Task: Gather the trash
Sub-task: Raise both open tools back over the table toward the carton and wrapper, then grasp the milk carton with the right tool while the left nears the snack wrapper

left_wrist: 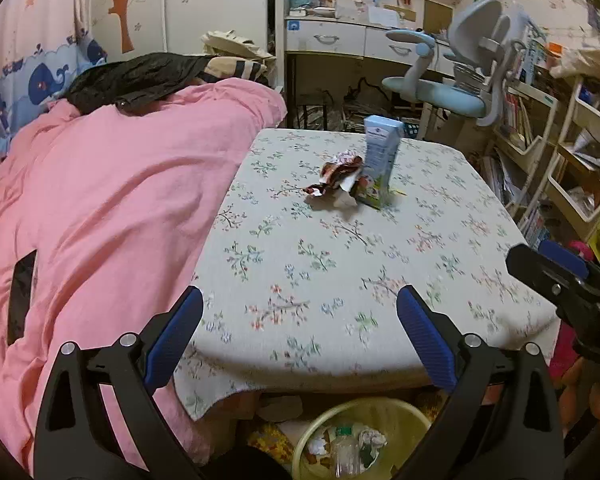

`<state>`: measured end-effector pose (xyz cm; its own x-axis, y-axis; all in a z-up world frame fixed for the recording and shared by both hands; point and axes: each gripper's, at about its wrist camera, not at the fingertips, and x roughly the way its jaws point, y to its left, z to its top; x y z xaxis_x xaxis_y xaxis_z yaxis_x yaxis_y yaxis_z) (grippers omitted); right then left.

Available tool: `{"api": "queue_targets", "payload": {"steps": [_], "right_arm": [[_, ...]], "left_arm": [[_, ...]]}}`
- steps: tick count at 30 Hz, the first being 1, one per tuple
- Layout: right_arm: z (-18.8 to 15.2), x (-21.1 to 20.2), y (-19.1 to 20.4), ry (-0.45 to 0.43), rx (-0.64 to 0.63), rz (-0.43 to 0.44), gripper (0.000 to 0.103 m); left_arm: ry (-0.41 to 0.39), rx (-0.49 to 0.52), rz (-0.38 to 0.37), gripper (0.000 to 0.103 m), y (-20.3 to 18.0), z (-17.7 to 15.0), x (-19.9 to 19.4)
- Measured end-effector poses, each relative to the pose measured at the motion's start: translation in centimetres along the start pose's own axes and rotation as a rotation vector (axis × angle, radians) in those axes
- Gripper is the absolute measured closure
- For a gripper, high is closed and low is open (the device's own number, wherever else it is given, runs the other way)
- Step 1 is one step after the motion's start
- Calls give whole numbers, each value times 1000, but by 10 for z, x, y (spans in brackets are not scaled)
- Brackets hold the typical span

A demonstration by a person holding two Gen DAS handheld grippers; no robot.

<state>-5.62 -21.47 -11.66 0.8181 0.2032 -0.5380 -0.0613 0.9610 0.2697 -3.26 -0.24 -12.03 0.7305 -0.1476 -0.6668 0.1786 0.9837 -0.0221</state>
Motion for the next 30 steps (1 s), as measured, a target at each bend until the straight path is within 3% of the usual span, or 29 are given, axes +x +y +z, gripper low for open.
{"api": "queue_targets", "payload": {"steps": [8,21,30], "right_arm": [[28,43,0,19,-42,-3,8],[71,126,-22,63,-80,-9,8],[87,163,-24,65,-90,29,8]], "left_arm": [[22,-6,-26,9,0,24,41],[33,129,-84,9,-36,66,128],[79,68,-109,9,-13,80,161]]}}
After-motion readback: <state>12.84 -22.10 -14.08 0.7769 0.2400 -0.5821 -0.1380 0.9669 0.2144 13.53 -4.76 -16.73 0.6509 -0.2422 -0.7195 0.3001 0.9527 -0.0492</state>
